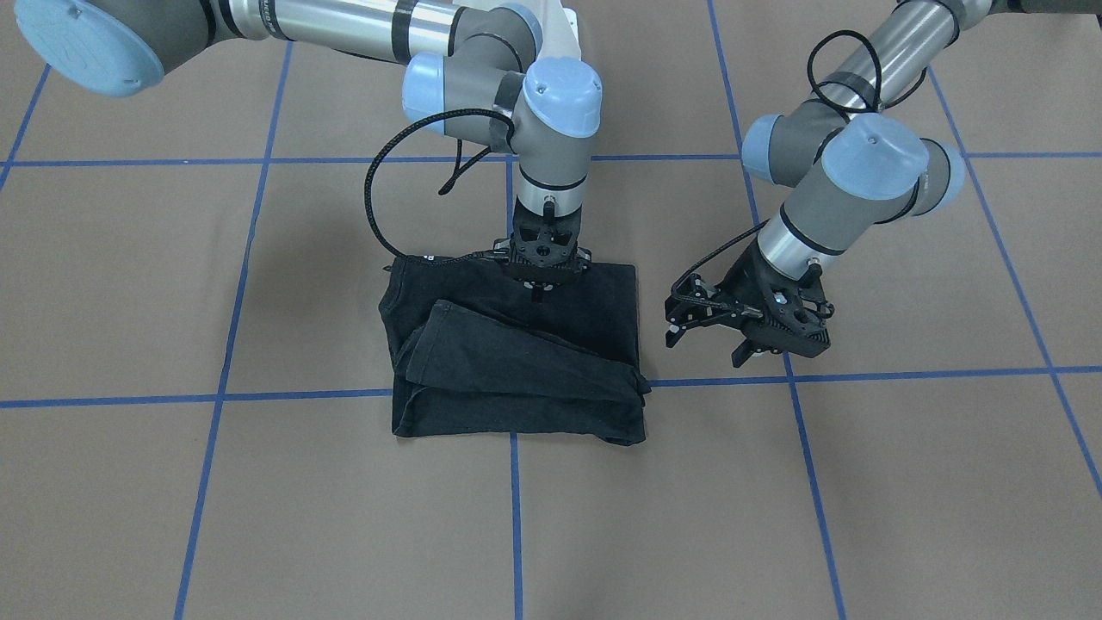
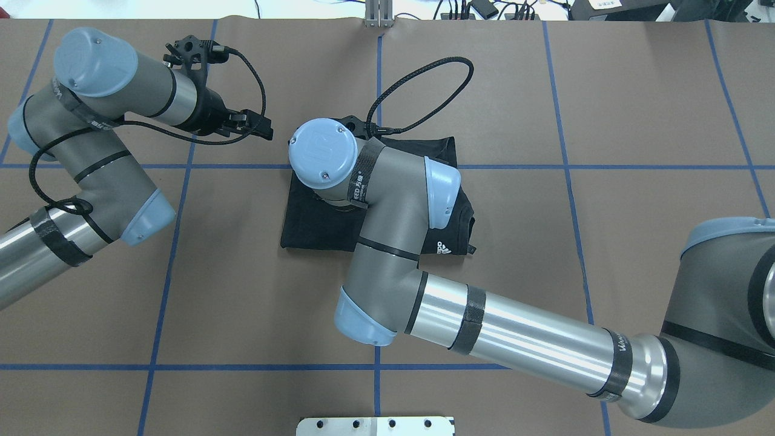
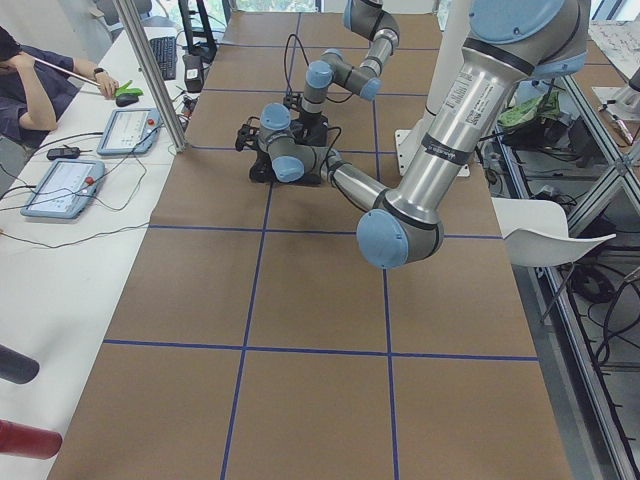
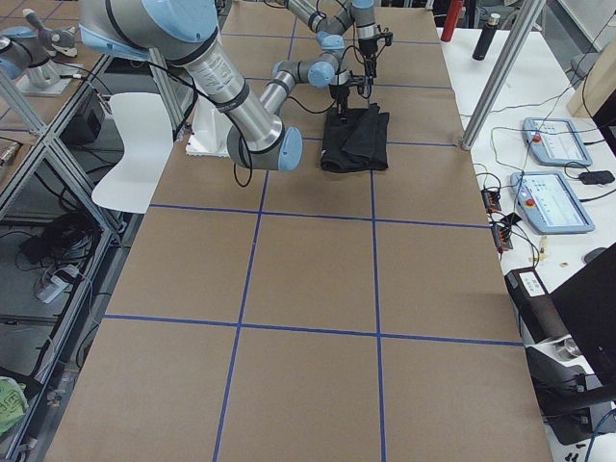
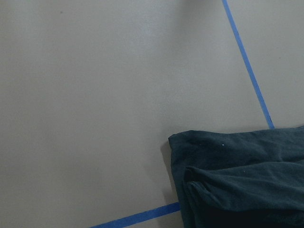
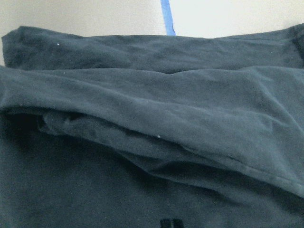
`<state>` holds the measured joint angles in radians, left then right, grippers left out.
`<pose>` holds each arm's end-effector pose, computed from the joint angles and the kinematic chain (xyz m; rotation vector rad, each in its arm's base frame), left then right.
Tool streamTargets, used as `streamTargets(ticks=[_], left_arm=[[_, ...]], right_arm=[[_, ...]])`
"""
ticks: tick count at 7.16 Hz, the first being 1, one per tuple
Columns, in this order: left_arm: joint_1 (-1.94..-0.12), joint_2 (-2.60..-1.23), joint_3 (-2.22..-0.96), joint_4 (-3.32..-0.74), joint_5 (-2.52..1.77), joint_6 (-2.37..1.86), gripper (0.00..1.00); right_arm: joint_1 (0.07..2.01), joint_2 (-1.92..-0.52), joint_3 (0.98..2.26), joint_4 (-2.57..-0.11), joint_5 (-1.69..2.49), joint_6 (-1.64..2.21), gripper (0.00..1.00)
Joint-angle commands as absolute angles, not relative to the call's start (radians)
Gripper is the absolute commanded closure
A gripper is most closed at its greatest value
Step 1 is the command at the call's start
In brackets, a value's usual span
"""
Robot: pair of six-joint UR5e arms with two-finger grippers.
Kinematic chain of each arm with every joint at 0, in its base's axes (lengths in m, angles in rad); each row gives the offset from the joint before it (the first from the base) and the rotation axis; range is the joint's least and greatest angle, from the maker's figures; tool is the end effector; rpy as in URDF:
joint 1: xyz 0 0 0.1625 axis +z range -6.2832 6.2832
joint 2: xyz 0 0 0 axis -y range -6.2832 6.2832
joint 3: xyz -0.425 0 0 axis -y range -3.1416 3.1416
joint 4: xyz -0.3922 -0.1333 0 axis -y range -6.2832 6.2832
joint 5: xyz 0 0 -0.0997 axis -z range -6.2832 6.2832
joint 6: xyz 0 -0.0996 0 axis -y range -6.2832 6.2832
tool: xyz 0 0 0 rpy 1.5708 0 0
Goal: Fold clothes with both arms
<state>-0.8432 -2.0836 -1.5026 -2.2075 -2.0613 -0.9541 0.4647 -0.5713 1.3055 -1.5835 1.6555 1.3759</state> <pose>0.3924 -0.5705 0.3175 0.3758 1.0798 0.0638 -0.6494 -0.4653 0.1382 0.1572 -0.7100 0.2273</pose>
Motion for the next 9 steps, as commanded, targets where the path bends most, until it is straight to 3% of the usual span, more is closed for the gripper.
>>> streamTargets(ticks=[1,7,9], left_arm=[[-0.844,-2.083,-1.505,-2.207,-2.065,-0.954,0.00],[-0.845,-2.082,-1.516,-2.207,-2.065,-0.954,0.00],[-0.845,-2.068,-1.526,-2.207,-2.066,-0.954,0.00]], right_arm=[[0.498,-0.571,1.240,-1.499,1.652,1.376,1.00],[0.676,-0.571,1.065,-1.427,1.606,1.241,1.00],[0.699,-0.569,1.063,-1.407,1.646,1.178,1.00]])
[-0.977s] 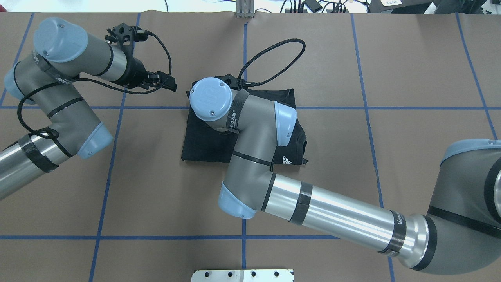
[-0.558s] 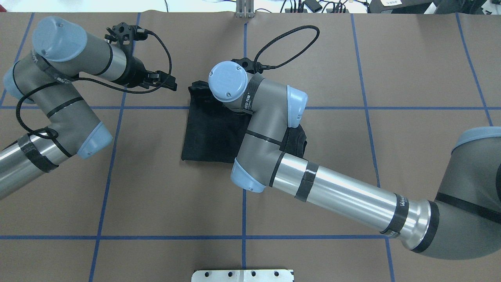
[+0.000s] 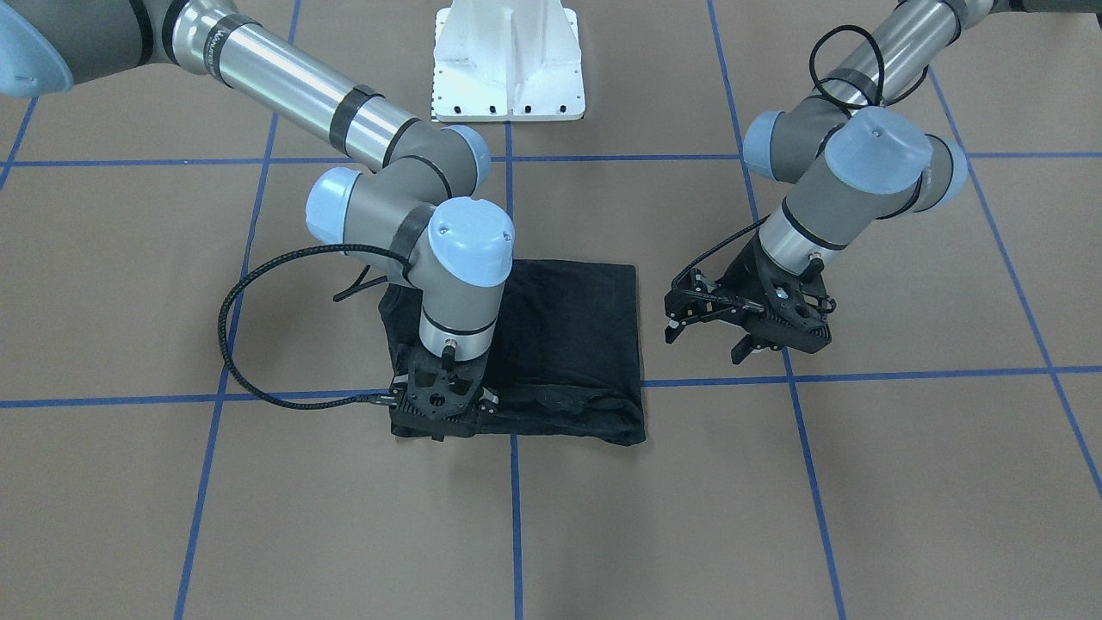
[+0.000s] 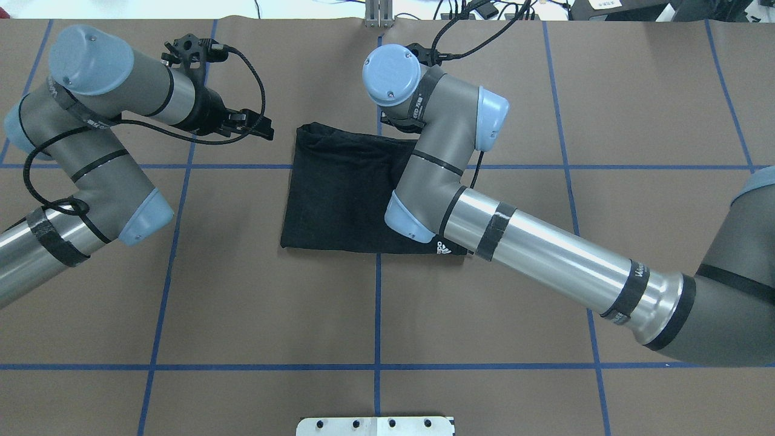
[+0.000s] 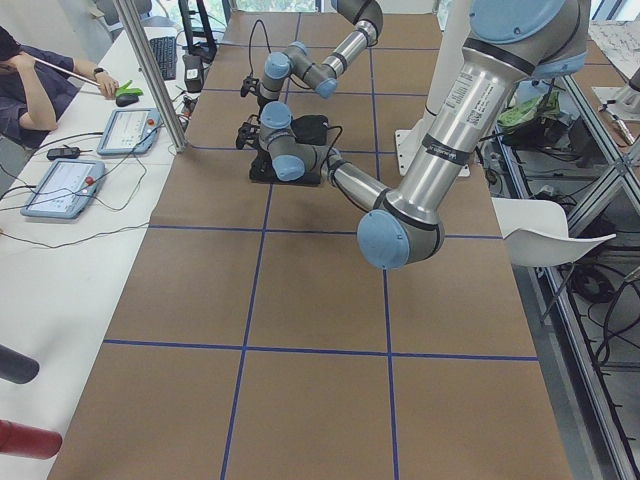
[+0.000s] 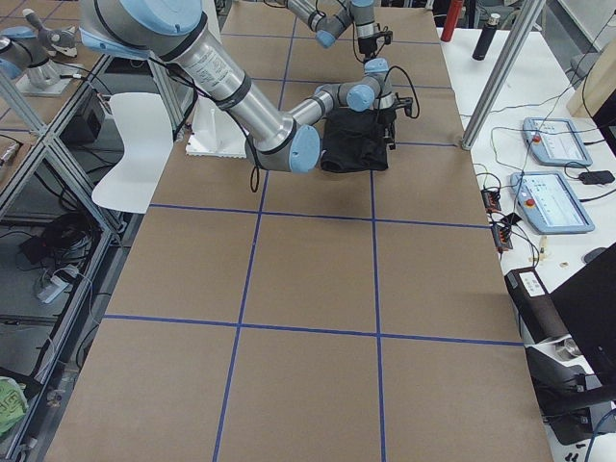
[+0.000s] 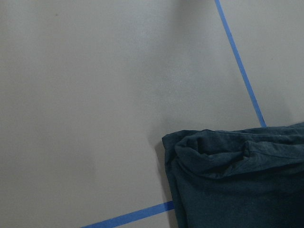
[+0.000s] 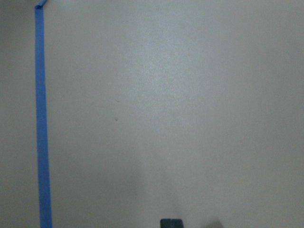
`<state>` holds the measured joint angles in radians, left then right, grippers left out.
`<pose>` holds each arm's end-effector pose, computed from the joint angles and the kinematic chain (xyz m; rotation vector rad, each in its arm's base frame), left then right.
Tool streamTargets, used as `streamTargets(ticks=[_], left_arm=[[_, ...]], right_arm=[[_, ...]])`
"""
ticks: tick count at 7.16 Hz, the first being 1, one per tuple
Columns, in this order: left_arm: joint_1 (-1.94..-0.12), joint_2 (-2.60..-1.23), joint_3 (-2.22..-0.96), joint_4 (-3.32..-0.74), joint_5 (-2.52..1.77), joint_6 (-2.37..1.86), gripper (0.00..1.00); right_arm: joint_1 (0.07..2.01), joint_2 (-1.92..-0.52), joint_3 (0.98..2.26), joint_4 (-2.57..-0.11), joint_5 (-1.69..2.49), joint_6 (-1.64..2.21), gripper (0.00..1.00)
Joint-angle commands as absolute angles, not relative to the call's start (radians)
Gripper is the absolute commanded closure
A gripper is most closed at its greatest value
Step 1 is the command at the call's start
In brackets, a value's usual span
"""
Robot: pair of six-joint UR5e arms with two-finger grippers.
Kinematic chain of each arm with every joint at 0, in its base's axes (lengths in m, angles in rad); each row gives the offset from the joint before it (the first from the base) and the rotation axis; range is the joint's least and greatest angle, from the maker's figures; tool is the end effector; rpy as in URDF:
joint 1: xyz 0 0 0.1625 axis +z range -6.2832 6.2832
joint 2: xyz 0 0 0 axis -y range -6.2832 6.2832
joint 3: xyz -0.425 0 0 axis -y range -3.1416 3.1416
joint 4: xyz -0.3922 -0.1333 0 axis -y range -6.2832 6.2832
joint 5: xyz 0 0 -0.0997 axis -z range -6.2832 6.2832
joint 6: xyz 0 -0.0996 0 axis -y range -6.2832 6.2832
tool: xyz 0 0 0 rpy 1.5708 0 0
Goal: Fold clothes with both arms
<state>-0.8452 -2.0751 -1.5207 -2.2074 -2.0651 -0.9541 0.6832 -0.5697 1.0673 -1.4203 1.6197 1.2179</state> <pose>0.3879 -0.5670 0.3146 0.3809 1.0876 0.0668 -0.5720 -0.6312 0.2237 0.2810 -0.5886 0.3027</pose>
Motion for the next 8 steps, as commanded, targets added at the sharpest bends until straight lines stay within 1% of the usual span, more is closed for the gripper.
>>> streamTargets(ticks=[1,2,3,4,5,6,7,8], left_arm=[[-0.847,-2.068,-1.529,-2.204,-2.066,-0.954,0.00],[-0.848,-2.056,-1.537,-2.198,-2.071,-0.953,0.00],[-0.871,-2.027,-1.552,-2.194,-2.097,-0.936,0.00],[-0.908,-1.985,-1.561,-2.194,-2.129,-0.851,0.00],[-0.938,-1.929,-1.581,-2.191,-2.131,-0.754,0.00],[-0.974,-1.883,-1.601,-2.154,-2.132,-0.654,0.00],[-1.020,-1.859,-1.632,-2.063,-2.132,-0.515,0.00],[-1.104,-1.846,-1.644,-1.960,-2.132,-0.336,0.00]], right_arm=[[0.710,-0.572,1.087,-1.408,1.704,1.160,0.79],[0.712,-0.586,1.110,-1.414,1.767,1.152,0.18],[0.724,-0.592,1.142,-1.446,1.788,1.147,0.01],[0.753,-0.635,1.208,-1.519,1.871,1.062,0.01],[0.777,-0.731,1.342,-1.589,1.900,0.948,0.01],[0.813,-0.850,1.485,-1.651,1.929,0.846,0.01],[0.868,-0.994,1.626,-1.690,1.975,0.728,0.01],[0.941,-1.147,1.726,-1.690,2.030,0.586,0.01]])
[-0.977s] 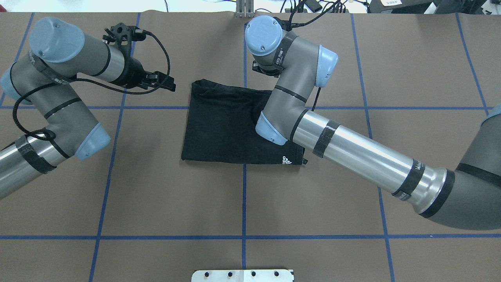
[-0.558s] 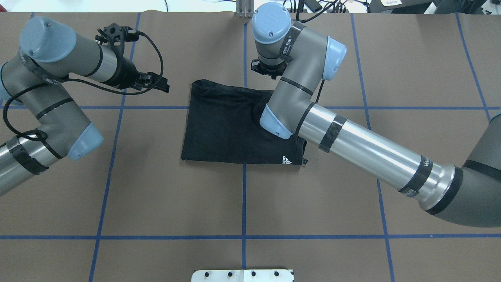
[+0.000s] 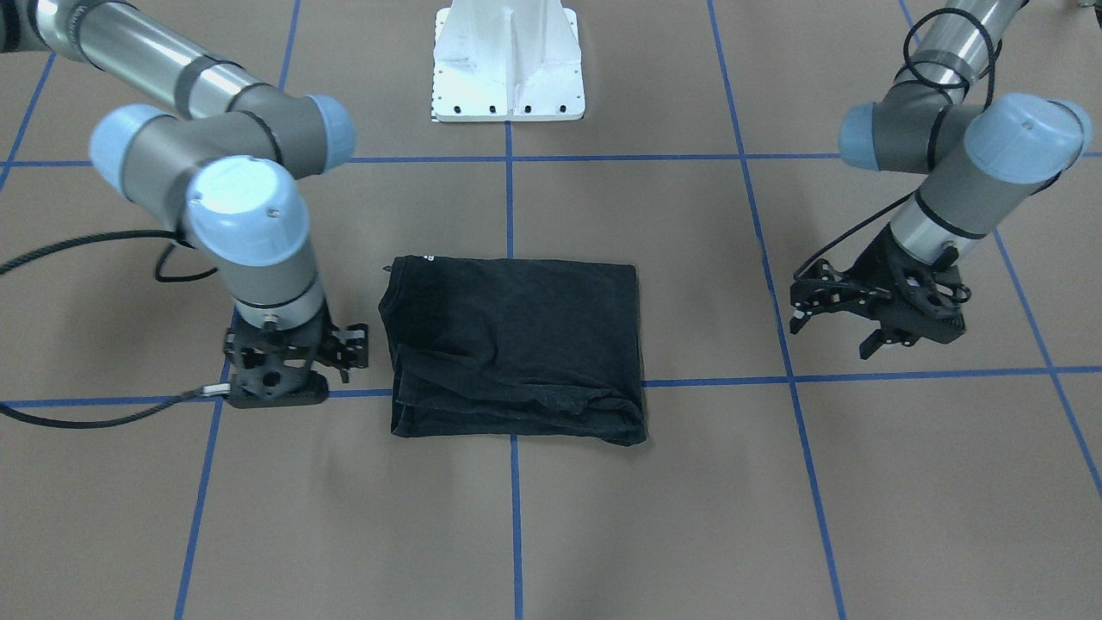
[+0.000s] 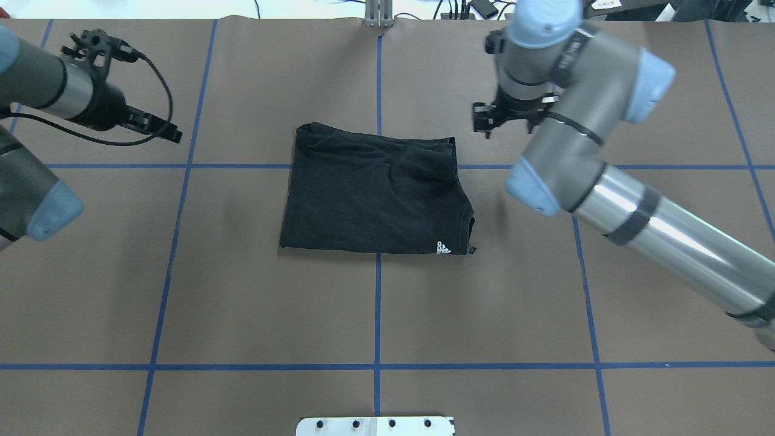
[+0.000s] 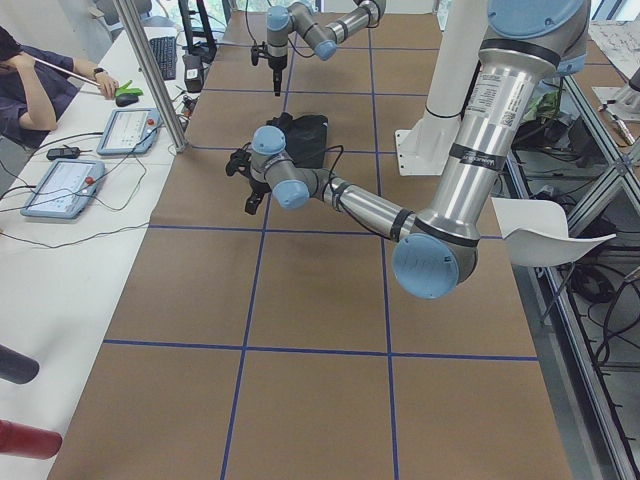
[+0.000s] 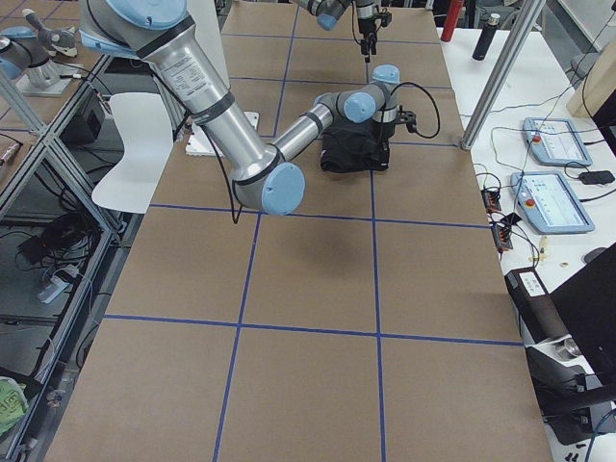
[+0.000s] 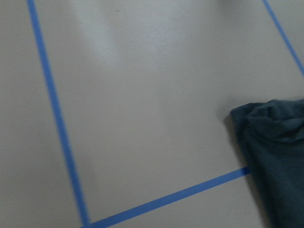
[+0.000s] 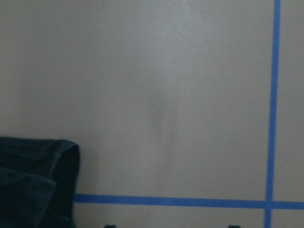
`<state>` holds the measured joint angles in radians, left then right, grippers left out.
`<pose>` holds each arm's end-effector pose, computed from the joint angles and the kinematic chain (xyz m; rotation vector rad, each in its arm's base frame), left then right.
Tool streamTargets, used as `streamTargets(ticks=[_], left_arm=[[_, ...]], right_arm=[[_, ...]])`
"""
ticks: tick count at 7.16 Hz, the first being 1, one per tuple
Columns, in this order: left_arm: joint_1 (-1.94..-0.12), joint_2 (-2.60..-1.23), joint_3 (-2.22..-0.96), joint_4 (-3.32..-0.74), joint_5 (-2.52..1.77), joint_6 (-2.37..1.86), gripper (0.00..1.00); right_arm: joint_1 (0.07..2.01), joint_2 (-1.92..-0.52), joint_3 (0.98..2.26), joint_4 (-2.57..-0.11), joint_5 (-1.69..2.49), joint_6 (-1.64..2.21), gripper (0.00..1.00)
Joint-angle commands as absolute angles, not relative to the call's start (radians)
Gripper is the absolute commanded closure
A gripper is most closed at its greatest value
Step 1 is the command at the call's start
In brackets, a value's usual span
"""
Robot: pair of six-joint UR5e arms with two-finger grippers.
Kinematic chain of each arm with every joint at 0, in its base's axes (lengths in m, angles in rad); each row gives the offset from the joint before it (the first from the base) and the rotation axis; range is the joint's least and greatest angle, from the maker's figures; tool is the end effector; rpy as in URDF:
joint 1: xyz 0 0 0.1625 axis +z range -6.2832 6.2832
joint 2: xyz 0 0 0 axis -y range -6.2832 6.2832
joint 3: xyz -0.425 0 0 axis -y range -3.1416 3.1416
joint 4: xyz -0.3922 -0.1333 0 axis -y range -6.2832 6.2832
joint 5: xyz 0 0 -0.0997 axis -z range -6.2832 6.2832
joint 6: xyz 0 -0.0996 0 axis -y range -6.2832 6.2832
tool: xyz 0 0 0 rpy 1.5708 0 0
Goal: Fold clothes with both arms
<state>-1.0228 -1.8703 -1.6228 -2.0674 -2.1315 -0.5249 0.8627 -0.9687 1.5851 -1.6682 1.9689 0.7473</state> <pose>0.2559 -0.5735 0.4146 0.4405 0.8746 0.2588 -0.3787 -0.5879 0.3163 0.1235 -0.6310 -0.0655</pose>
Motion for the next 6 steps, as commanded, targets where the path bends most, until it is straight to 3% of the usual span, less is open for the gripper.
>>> streamTargets(ticks=[1,6], left_arm=[[-1.197,-1.824,-1.641,-1.874,-2.158,-0.213,0.00],[-1.466,-1.611,-1.635,-1.672,-2.273,-0.005,0.00]], right_arm=[[1.025,-1.260,1.777,-1.690,2.078,0.454,0.01],[1.472,-1.667,1.783,-1.683,2.235,-0.142,0.00]])
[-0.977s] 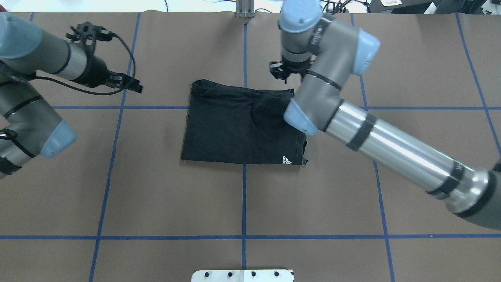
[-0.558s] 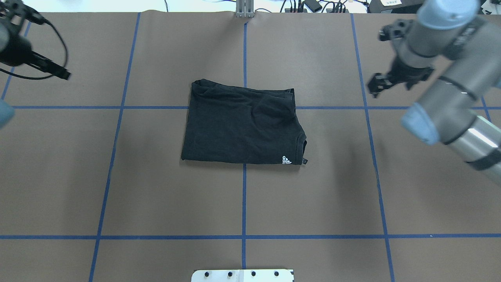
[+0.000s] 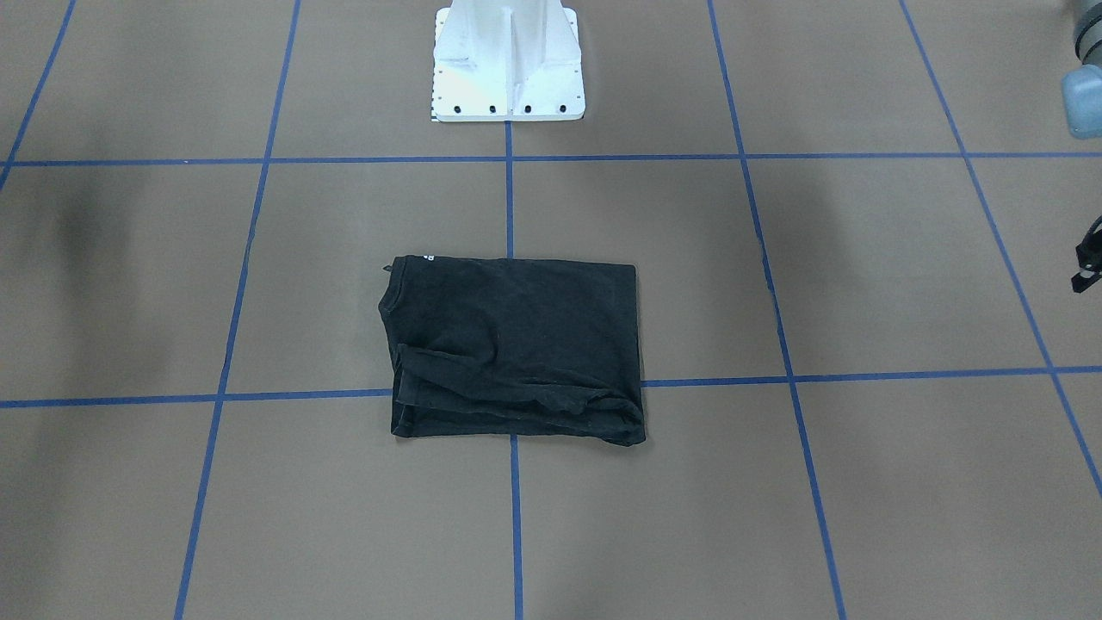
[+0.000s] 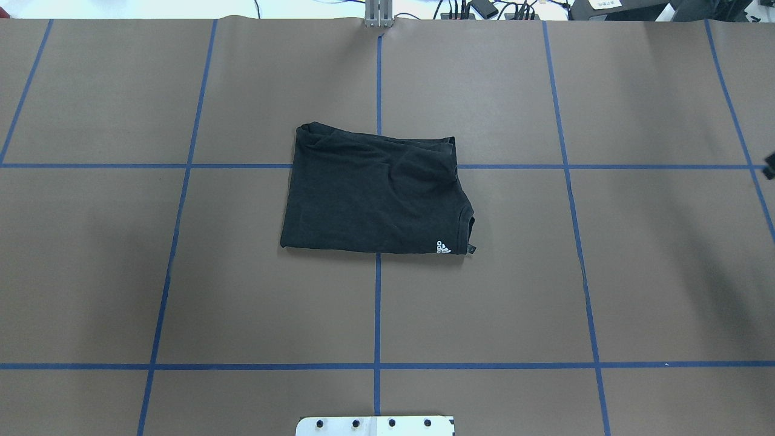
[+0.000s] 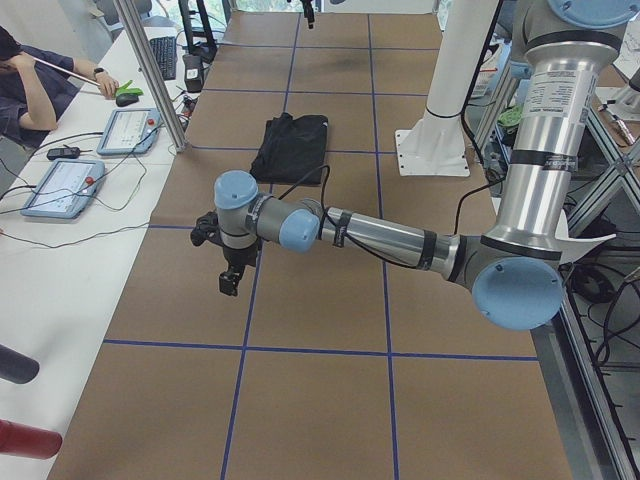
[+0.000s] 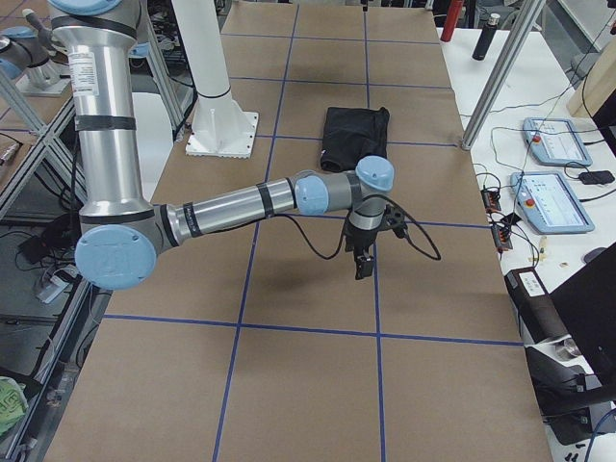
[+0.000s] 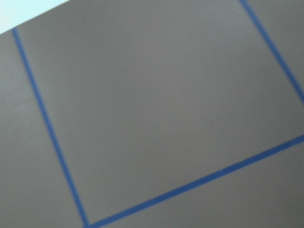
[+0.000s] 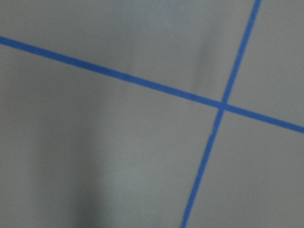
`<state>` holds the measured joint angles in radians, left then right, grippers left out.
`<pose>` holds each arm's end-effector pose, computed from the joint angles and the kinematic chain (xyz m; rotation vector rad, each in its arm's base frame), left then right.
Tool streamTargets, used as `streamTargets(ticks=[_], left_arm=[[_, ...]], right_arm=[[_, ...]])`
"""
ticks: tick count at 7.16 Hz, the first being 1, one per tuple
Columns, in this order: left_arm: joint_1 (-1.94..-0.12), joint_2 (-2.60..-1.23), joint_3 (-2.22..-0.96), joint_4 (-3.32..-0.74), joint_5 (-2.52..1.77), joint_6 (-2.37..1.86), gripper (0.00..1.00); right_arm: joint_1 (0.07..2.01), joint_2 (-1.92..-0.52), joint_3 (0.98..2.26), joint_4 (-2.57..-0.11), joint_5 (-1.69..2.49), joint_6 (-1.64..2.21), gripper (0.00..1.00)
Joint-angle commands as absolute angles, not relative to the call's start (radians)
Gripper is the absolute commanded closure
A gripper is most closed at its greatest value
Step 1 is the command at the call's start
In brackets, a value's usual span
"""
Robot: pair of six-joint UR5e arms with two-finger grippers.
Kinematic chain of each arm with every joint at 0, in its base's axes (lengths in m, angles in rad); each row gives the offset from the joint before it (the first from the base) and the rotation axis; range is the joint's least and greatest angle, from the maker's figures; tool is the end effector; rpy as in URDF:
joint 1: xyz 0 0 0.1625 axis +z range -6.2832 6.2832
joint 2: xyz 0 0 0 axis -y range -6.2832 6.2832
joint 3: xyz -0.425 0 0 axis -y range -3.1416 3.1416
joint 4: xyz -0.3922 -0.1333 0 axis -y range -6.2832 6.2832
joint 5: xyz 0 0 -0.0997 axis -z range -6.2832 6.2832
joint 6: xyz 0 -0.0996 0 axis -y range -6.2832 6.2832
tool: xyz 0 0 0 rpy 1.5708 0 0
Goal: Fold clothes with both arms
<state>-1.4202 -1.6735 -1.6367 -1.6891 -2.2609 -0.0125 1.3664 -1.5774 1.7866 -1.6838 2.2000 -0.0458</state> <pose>0.0130 -0.5519 0.5649 0.2191 0.7068 0.2307 -0.0259 -0.4928 0.5766 0.0430 -0.6361 -0.2720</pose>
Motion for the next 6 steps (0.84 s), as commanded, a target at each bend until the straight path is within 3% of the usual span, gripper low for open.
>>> streamTargets(ticks=[1,3,6], left_arm=[[-1.517,-1.547,-1.643,-1.671,-2.281,-0.003,0.00],[-1.557,-1.496,-1.644,-1.623,-2.284,-0.015,0.00],[-1.557,-1.493,-1.759,-1.580,-2.293,-0.012,0.00]], right_arm=[[1.530,-1.701,1.779,-1.683,2.252,-0.159,0.00],[1.542,-1.723,1.784,-1.683,2.255,-0.175,0.00],[1.540,-1.718,1.781,-1.683,2.255,-0.161,0.00]])
